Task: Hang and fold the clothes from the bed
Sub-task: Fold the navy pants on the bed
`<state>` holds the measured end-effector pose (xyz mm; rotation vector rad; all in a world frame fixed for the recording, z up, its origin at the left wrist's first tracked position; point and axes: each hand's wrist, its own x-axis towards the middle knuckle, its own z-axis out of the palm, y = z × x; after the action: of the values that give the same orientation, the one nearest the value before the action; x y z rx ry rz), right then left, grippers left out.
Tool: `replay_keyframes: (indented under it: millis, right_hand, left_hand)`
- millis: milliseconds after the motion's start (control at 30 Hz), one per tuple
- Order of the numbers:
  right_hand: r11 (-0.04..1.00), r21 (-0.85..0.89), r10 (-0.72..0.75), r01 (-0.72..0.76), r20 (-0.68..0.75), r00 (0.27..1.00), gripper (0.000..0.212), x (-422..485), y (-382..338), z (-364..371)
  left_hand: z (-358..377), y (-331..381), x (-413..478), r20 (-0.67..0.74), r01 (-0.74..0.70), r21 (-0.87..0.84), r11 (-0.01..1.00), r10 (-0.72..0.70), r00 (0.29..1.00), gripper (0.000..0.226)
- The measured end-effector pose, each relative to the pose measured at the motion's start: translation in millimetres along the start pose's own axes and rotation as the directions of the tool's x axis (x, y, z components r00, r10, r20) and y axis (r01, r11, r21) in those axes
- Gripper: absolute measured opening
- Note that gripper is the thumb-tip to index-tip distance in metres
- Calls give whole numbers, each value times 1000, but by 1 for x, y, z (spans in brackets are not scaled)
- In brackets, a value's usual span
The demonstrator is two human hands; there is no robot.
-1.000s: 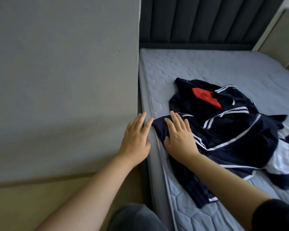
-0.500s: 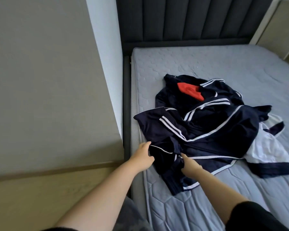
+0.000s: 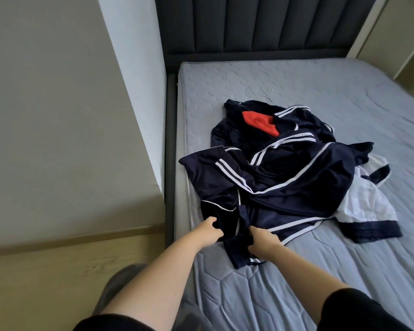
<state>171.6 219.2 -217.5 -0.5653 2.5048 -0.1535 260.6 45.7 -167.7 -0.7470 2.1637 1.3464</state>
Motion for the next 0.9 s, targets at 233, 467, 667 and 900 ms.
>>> replay_keyframes:
  millis: [233,467,667,900]
  right_hand:
    - [826,536,-207,173,3,978,10,-30,14,-47]
    - [693,654,-179,305,-254,950,11,-52,-17,-103]
    - [736,533,-301,418,-296,907,20,-56,-69,-115]
    - [589,704,-330,398,-240,913,14,-58,-83,-96]
  left_hand:
    - [10,16,-10,-1,-43,-302,952,45,999,46]
    - [-20,44,-41,195,-23,-832,554,332,923,42]
    - [-66,53,-57,45,-236,-756,610,409,912,55]
    - [-72,41,-56,-116,-379,-532,757,378,918,52]
